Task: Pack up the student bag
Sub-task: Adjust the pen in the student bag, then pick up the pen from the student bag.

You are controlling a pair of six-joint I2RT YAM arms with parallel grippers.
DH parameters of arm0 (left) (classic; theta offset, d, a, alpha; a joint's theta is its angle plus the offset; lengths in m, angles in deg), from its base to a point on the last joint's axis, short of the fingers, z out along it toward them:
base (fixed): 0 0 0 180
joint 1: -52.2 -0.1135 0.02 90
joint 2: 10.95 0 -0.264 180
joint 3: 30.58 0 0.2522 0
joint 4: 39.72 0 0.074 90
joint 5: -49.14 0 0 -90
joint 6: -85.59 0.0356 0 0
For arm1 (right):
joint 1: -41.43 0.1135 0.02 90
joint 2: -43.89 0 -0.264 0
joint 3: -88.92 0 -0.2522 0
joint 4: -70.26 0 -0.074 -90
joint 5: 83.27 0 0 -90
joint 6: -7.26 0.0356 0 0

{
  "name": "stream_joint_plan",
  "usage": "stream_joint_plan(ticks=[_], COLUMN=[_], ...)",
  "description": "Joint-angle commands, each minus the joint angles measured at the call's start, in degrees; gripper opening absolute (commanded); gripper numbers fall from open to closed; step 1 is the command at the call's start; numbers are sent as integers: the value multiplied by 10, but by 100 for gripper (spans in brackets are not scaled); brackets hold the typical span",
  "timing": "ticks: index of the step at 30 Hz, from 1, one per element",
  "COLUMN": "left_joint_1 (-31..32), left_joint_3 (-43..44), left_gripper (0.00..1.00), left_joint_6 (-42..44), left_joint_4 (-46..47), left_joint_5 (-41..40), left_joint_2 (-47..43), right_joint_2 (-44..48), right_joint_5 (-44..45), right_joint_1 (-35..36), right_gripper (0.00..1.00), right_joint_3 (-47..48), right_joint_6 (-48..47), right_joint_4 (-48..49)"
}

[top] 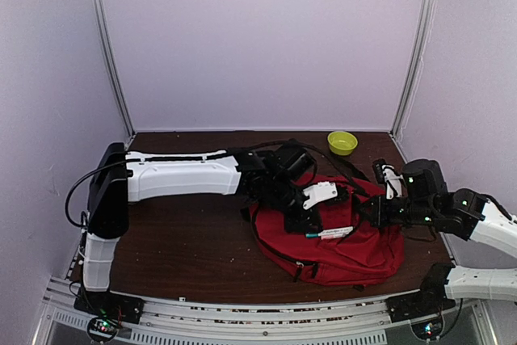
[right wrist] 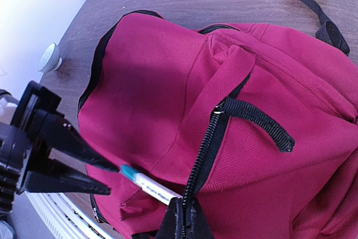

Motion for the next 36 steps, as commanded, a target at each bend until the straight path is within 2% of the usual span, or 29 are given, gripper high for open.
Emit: stream_joint_plan(ticks=[1,5,10,12,16,20,25,33,36], left_joint_1=[5,2,0,0,0,1,4,13,13], left_joint_3=[-61,-95,-59,-38,-39,-41,-38,-30,-30], left_gripper=[21,14,5,11,40,44,41,30,17], left_joint_6=[-42,-72,-83,-82,-58,-32,-18,-16,-19], left_joint_4=[36,92,87,73,71,71,71,61,56], left_joint_5=[47,25,-22,-26,-13,-3,-18,-20,-33], left_joint_2=[-41,-60,-35,-24,-21,-5,21,43,42], right_joint_2=[6,4,7,11,17,17,17,11,9], right_joint_5=[-8,-11,-12,-11,-9,-10,-9,-10,-12], right_joint_1=[4,4,4,4,4,4,4,4,4], right_gripper=[0,0,0,0,0,0,0,0,0], right_joint_3=[21,22,27,25,20,18,20,22,26], right_joint_6=[-7,-5,-2,0,0,1,0,0,0], right_joint_4=[2,0,-7,-8,-10,-9,-10,-8,-10])
